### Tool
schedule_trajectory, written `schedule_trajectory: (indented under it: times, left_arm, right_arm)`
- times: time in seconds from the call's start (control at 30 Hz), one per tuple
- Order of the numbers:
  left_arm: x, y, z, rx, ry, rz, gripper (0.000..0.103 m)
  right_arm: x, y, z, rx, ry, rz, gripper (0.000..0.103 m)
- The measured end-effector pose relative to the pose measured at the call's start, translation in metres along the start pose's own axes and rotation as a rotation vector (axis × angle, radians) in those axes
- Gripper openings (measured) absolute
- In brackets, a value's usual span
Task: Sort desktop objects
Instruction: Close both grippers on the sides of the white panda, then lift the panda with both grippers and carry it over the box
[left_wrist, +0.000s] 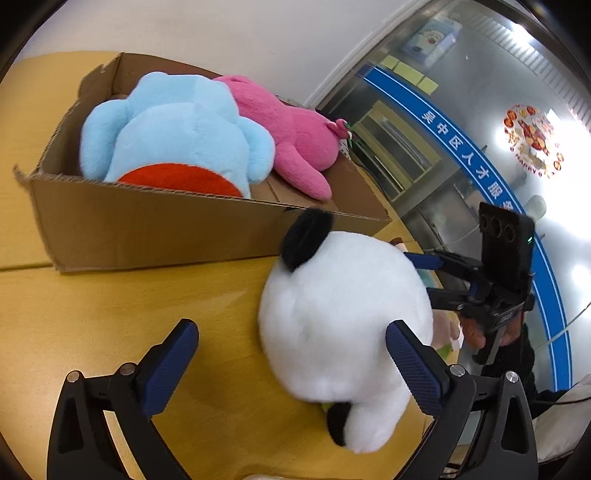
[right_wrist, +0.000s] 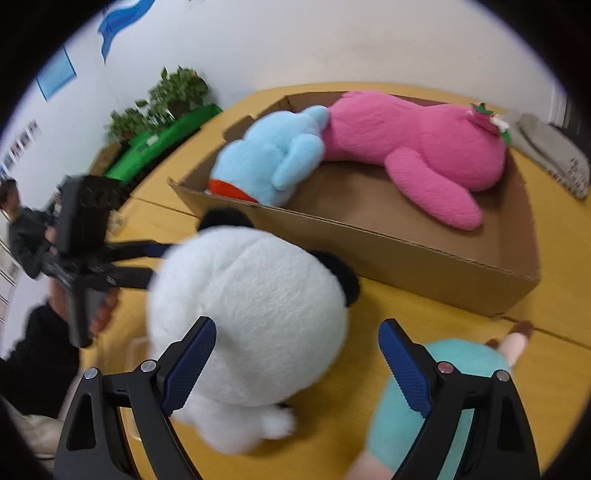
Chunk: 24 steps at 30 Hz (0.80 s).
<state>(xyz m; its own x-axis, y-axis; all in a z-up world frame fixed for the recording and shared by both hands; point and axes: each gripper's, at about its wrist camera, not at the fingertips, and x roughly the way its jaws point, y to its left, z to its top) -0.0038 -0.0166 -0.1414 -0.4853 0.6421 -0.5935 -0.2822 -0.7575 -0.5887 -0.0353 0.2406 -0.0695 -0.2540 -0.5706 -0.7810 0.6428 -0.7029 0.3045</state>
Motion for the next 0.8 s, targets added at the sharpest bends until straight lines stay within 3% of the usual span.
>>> schedule_trajectory:
  times: [0.03, 0.2, 0.47, 0.7, 0.8]
  left_arm:
    - [0.0, -0.002, 0.001, 0.006, -0.001, -0.008, 0.103]
    - [0.002, 0.001, -0.002, -0.011, 0.009, -0.006, 0.103]
    - [0.003, 0.007, -0.019, -0.127, -0.037, -0.01, 0.103]
    - [0.015, 0.008, -0.018, -0.162, -0.026, -0.009, 0.103]
    - [0.016, 0.008, -0.014, -0.152, -0.019, -0.003, 0.103]
  right_arm:
    - [0.003, 0.002, 0.0, 0.033, -0.005, 0.052, 0.089]
    - [0.024, 0.003, -0.002, 0.094, -0.01, 0.105, 0.09]
    - [0.047, -0.001, 0.002, 0.152, 0.001, 0.179, 0.088]
    - [0.035, 0.029, -0.026, 0.143, -0.002, 0.141, 0.079]
    - [0.026, 0.022, -0.021, 0.15, -0.034, 0.128, 0.079]
